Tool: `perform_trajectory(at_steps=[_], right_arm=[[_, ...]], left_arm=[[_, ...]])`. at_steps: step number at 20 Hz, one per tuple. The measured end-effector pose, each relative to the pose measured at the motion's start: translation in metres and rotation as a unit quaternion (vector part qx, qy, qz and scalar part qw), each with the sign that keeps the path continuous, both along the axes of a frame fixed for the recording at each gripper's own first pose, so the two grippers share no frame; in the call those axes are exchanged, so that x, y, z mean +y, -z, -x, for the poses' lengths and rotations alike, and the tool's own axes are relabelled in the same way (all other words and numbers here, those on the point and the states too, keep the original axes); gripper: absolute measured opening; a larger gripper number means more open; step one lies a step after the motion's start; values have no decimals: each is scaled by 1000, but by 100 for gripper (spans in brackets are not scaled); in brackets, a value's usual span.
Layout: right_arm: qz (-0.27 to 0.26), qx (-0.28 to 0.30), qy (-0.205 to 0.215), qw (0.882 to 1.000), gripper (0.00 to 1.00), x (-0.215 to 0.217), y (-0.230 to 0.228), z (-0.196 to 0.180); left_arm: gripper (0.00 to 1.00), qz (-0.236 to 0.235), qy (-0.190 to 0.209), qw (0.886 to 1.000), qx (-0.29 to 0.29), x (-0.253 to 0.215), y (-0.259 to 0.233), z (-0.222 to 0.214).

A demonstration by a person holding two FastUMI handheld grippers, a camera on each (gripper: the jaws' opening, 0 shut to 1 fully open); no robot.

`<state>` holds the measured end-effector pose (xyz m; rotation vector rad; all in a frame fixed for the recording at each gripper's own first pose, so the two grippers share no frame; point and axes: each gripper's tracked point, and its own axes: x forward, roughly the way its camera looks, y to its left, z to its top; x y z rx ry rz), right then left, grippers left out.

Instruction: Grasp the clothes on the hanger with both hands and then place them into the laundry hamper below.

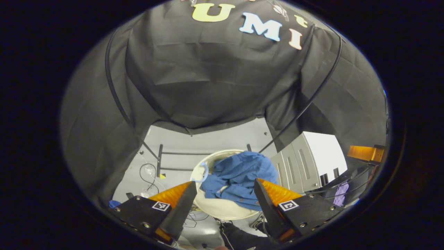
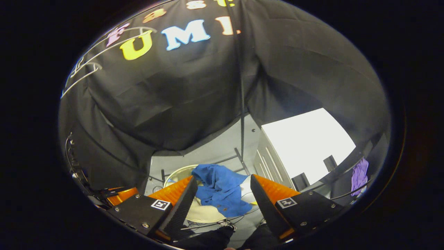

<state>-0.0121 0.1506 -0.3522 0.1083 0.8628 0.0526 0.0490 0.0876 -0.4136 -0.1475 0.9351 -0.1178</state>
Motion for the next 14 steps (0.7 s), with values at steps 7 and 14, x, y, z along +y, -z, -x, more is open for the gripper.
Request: perform_trajectory(at_steps=[7,14], right_arm=[[-5,-83,-11,996,95,-66,-39,-29],[-8,-205,-49,978,95,-134,-124,-71]], left_arm=[[96,-25,-18,993,-116,-48,-105,-23],[100,-2,-136,957,-256,-102,-246,-8]])
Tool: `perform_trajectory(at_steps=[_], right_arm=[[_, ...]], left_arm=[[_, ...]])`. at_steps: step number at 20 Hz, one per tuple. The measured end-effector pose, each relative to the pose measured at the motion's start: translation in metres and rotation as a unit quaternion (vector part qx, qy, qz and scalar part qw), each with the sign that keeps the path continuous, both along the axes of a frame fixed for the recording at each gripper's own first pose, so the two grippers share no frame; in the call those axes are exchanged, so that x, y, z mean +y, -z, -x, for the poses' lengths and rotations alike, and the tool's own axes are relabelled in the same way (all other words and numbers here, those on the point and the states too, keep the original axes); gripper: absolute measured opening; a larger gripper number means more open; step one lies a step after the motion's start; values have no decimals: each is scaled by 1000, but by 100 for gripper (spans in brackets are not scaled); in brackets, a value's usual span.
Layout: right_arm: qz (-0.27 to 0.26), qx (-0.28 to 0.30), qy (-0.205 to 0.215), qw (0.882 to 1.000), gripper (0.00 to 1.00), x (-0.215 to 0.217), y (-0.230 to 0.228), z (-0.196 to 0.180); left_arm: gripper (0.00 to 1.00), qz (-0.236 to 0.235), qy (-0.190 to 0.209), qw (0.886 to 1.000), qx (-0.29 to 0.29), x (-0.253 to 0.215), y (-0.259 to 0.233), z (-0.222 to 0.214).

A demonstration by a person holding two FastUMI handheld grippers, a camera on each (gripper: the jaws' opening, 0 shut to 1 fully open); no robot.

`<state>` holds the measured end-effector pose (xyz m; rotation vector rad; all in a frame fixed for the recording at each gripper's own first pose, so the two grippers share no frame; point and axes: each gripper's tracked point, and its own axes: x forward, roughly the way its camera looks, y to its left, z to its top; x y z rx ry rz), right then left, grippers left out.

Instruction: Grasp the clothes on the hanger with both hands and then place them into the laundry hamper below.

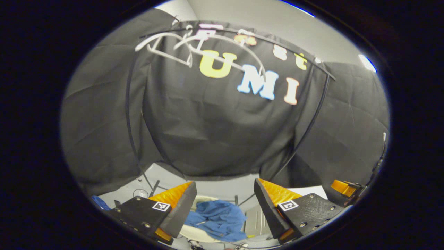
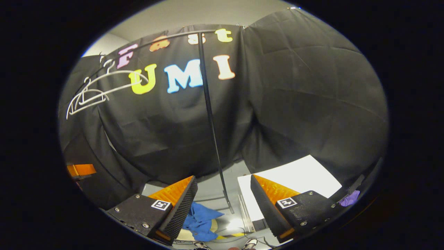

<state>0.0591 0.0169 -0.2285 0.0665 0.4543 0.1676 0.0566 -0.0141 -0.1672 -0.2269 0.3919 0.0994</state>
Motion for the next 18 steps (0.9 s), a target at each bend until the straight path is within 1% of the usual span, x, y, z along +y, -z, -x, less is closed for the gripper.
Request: perform_trajectory(at_steps=[2,4,6,7,9,10,11,12,13,14,16,17,18], right_arm=[[-20,-24,-5,999,95,-22,-21,-7],[-40,-48,-12,998,95,-40,-44,-15],[-47,-69,-11,996,96,-57,-67,-18],[-46,-82,-6,996,95,-74,-76,-18],[-45,-111,6,993,95,-89,-102,-17],[-47,-127,12,991,91,-93,-115,-16],[-48,-145,16,988,95,-94,-129,-15],[-48,-162,19,985,91,-93,-142,-14],[-47,-178,20,983,95,-88,-153,-13],[-45,-193,19,980,95,-83,-163,-11],[-38,-212,14,976,95,-71,-179,-2],[-31,-221,12,975,91,-65,-187,3],[-22,-227,10,974,95,-61,-191,8]], left_arm=[[100,-27,-31,998,-52,-2,-47,11],[100,-60,-64,992,-88,0,-86,22],[100,-77,-93,985,-121,-7,-124,42],[100,-78,-102,982,-139,-12,-139,50],[100,-85,-111,976,-168,-17,-174,79],[100,-98,-119,971,-181,-12,-189,92],[100,-112,-128,966,-195,3,-205,103],[100,-122,-131,962,-206,11,-218,114],[100,-126,-130,960,-214,14,-227,121],[100,-123,-127,960,-217,18,-232,126],[100,-114,-133,960,-220,38,-241,132],[100,-113,-140,957,-226,50,-246,136],[100,-111,-144,955,-233,62,-250,139]])
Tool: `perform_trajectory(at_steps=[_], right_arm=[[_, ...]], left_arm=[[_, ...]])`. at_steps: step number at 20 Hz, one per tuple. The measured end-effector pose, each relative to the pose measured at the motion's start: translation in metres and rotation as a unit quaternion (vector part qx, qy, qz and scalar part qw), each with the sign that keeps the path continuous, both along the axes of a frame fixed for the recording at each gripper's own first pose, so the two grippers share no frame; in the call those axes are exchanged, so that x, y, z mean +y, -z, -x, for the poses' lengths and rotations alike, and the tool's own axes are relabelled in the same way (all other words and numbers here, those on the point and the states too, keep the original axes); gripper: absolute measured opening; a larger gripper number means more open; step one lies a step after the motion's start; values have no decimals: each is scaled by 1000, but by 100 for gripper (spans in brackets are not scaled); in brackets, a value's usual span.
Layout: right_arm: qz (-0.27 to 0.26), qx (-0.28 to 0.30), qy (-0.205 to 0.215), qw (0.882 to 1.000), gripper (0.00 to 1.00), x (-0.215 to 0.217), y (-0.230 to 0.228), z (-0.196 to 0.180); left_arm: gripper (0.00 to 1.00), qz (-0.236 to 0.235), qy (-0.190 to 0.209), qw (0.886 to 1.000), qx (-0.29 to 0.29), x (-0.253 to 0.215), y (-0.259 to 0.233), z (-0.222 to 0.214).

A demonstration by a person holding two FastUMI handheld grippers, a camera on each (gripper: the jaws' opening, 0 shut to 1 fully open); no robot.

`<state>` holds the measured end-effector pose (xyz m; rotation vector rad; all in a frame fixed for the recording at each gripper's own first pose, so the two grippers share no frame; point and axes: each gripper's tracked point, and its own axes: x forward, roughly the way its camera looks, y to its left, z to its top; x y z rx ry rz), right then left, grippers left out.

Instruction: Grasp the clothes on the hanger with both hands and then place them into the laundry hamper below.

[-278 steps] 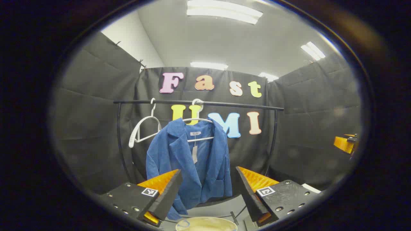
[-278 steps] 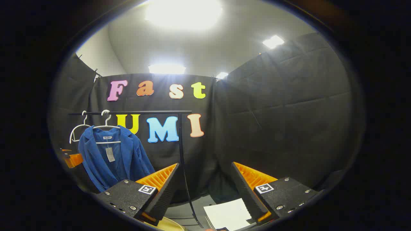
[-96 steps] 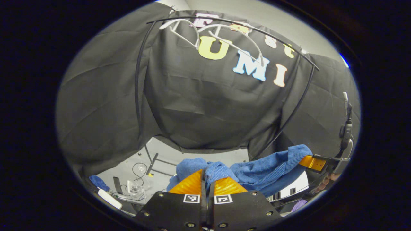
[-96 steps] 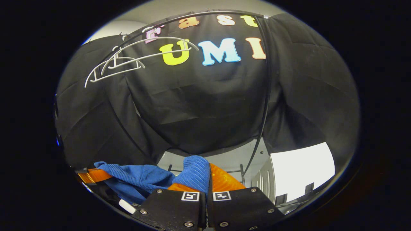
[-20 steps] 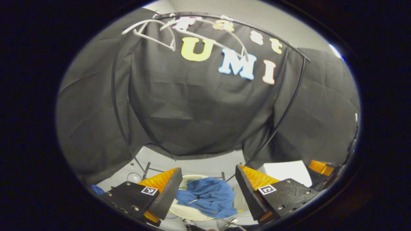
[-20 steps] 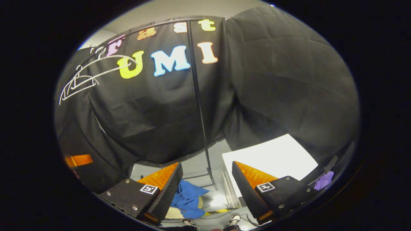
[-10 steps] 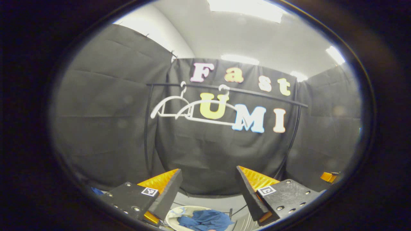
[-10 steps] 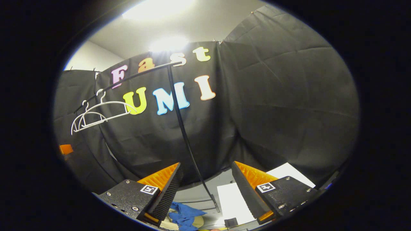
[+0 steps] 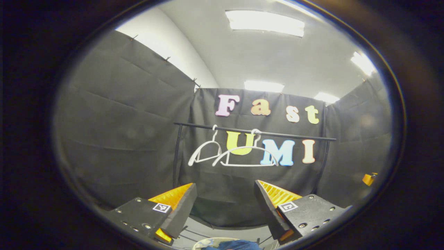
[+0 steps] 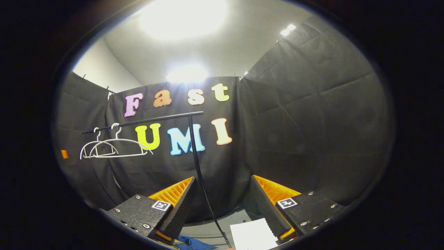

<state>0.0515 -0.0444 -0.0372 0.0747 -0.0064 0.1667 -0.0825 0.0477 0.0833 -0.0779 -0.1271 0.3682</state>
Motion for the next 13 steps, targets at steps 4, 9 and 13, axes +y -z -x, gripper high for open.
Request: perform_trajectory(at_steps=[4,9,13], right_arm=[[19,-2,11,1000,95,11,-11,18],[14,-15,26,999,95,17,-17,28],[10,-20,36,999,95,25,-22,29]], left_arm=[[100,0,6,1000,-17,40,-1,6],[100,12,11,999,-38,74,-3,0],[100,12,17,999,-37,88,5,-10]])
